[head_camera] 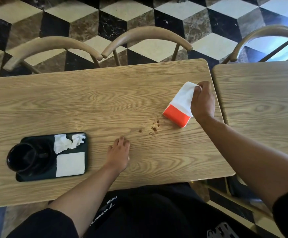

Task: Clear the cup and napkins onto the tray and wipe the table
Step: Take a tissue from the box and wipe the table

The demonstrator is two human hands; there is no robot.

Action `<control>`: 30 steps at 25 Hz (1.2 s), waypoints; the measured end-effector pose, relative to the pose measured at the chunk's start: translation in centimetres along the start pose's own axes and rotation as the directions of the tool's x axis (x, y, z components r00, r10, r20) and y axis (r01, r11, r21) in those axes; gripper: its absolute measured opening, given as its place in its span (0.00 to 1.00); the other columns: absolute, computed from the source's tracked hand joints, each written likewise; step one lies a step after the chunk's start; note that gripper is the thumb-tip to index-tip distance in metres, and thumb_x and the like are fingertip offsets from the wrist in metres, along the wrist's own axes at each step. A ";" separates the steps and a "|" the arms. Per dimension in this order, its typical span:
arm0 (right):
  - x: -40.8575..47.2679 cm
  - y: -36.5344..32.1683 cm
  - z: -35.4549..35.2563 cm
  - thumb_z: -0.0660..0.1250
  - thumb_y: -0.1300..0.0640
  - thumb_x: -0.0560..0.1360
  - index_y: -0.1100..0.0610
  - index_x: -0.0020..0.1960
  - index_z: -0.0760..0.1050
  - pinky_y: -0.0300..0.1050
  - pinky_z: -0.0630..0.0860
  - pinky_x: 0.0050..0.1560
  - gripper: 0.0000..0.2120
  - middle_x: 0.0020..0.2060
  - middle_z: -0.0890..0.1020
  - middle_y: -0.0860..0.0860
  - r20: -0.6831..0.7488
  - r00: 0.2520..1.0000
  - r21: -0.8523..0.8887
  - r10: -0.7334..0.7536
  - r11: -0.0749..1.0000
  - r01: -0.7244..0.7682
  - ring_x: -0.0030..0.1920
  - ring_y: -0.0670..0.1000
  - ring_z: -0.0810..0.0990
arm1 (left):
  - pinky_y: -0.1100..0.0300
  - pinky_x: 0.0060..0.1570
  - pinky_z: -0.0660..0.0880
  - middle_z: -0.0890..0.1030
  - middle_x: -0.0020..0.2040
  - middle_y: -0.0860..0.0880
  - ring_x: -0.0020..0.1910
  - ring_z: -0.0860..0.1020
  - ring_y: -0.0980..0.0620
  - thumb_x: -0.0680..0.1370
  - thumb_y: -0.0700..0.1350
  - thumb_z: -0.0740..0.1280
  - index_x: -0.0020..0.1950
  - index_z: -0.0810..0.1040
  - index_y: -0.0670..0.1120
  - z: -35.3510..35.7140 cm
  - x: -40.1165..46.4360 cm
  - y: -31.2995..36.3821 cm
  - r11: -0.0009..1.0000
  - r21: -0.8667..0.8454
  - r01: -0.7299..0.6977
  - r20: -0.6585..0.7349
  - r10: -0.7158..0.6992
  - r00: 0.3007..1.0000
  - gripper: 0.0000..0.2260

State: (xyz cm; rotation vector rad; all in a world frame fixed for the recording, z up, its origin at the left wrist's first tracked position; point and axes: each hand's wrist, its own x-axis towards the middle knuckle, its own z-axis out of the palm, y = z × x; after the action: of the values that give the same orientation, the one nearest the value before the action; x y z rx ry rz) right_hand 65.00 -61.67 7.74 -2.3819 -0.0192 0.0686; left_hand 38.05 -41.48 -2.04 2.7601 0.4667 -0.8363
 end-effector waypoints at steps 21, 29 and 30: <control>-1.3 7.6 5.0 0.61 0.66 0.74 0.47 0.74 0.64 0.56 0.71 0.58 0.31 0.57 0.72 0.59 0.437 0.894 -0.552 -0.099 0.755 0.354 0.56 0.62 0.74 | 0.44 0.66 0.72 0.60 0.77 0.43 0.75 0.62 0.42 0.76 0.50 0.69 0.74 0.66 0.46 0.5 0.8 0.3 0.999 0.014 0.029 -0.028 -0.029 0.999 0.28; -7.0 6.5 5.7 0.71 0.55 0.71 0.56 0.66 0.68 0.53 0.73 0.54 0.26 0.59 0.74 0.55 0.414 0.893 -0.154 -0.176 0.953 0.259 0.59 0.58 0.73 | 0.46 0.66 0.71 0.57 0.79 0.44 0.75 0.60 0.43 0.76 0.50 0.69 0.76 0.64 0.46 0.0 0.7 0.2 0.999 0.021 0.028 -0.003 -0.028 1.000 0.30; -8.1 6.5 6.1 0.70 0.58 0.69 0.56 0.65 0.68 0.51 0.72 0.56 0.26 0.59 0.74 0.55 0.428 0.890 -0.103 -0.157 0.970 0.220 0.60 0.57 0.73 | 0.45 0.66 0.71 0.57 0.79 0.44 0.75 0.61 0.43 0.76 0.50 0.69 0.75 0.64 0.46 0.0 0.7 0.2 1.000 0.016 0.025 -0.007 -0.025 1.000 0.30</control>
State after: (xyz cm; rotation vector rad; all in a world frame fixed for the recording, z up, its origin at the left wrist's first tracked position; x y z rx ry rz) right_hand 56.55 -62.44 -0.76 -2.4563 -0.4760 0.5002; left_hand 38.63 -41.50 -2.41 2.7778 0.4987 -0.8408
